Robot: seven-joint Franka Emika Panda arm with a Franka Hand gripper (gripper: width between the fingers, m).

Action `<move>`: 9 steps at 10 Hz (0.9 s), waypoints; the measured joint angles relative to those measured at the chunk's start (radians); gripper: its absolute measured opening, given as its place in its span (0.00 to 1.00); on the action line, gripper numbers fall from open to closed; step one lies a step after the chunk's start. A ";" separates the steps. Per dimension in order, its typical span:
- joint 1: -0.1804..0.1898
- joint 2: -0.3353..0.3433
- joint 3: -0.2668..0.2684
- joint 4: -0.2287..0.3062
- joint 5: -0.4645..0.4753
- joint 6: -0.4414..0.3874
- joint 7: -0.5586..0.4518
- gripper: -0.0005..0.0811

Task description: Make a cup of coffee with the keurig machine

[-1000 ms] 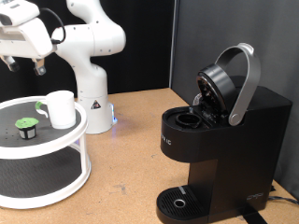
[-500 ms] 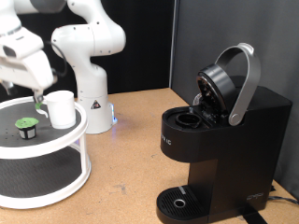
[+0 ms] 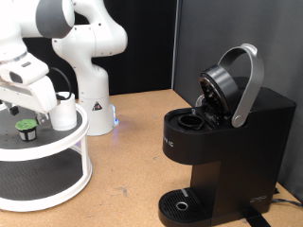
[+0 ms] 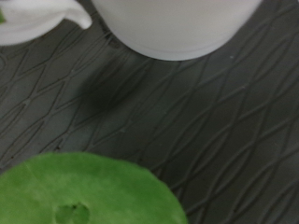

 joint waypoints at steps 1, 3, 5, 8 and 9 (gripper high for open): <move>-0.003 0.000 -0.008 -0.013 -0.004 0.021 -0.011 0.99; -0.007 0.001 -0.019 -0.043 -0.014 0.067 -0.015 0.99; -0.009 0.006 -0.022 -0.066 -0.016 0.104 -0.014 0.99; -0.009 0.024 -0.023 -0.072 -0.013 0.107 -0.015 0.99; -0.009 0.024 -0.026 -0.072 -0.008 0.107 -0.017 0.99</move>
